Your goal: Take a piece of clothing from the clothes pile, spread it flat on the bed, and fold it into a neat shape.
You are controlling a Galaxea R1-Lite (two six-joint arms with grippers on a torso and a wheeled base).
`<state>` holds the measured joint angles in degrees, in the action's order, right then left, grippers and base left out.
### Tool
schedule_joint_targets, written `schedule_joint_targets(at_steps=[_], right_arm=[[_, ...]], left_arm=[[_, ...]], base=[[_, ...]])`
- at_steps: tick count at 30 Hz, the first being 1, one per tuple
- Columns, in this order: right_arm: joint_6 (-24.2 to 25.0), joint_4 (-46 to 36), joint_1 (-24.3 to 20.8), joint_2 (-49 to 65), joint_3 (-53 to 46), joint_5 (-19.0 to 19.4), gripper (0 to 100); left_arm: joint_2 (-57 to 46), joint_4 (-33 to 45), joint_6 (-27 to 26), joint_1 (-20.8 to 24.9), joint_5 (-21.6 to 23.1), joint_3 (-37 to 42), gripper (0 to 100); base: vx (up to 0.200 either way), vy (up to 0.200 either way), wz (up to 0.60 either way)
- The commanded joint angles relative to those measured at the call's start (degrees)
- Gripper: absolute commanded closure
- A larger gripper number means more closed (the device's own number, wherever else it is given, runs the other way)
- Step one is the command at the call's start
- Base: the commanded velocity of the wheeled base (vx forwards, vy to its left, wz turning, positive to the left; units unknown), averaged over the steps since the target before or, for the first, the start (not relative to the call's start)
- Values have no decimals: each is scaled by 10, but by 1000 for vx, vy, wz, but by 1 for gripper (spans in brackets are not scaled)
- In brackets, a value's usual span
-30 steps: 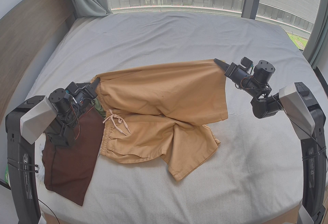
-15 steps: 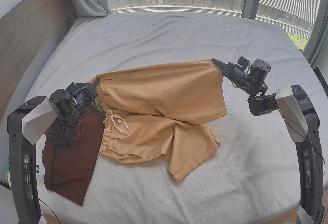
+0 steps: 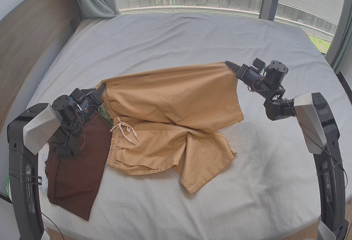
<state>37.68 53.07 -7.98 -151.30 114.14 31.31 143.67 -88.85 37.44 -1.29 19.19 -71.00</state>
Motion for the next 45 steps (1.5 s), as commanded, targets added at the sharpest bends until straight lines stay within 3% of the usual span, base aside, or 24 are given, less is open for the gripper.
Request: schedule_joint_targets(at_steps=[1, 2, 3, 4, 5, 9, 12, 18, 28, 37, 45], right_arm=[[-1, -4, -1, -5, 5, -1, 100], [-1, -5, -1, -5, 5, -1, 100], [-1, -5, -2, -6, 5, -1, 100], [-1, -5, -2, -7, 5, 0, 100], [-1, -5, -2, -8, 5, -1, 0], [-1, -10, -1, -13, 5, -4, 0], [-1, -12, 3, -17, 5, -5, 0], [-7, -3, 1, -1, 5, -12, 0], [-30, 64, -18, 119, -229, -13, 0], [-103, 134, -36, 243, -473, -13, 0], [-111, 198, -48, 299, -608, -13, 0]], left_arm=[[0, 0, 0, -1, 1, 1, 100], [0, 0, 0, -1, 1, 1, 100], [0, 0, 0, 0, 1, 0, 0], [0, 0, 0, 0, 1, 0, 0], [0, 0, 0, 0, 1, 0, 0], [-1, 0, 9, 0, 4, 2, 0], [-8, 0, 53, 5, 1, 13, 0], [-23, 0, 53, 5, 8, 42, 0], [-117, -2, 44, 5, 50, 177, 0], [-212, -2, -57, -1, 146, 332, 0], [-233, -2, -130, 2, 164, 387, 0]], base=[[0, 0, 0], [0, 0, 0], [0, 0, 0], [0, 0, 0], [0, 0, 0], [0, 0, 0], [0, 0, 0], [0, 0, 0], [0, 0, 0], [0, 0, 0], [0, 0, 0]])
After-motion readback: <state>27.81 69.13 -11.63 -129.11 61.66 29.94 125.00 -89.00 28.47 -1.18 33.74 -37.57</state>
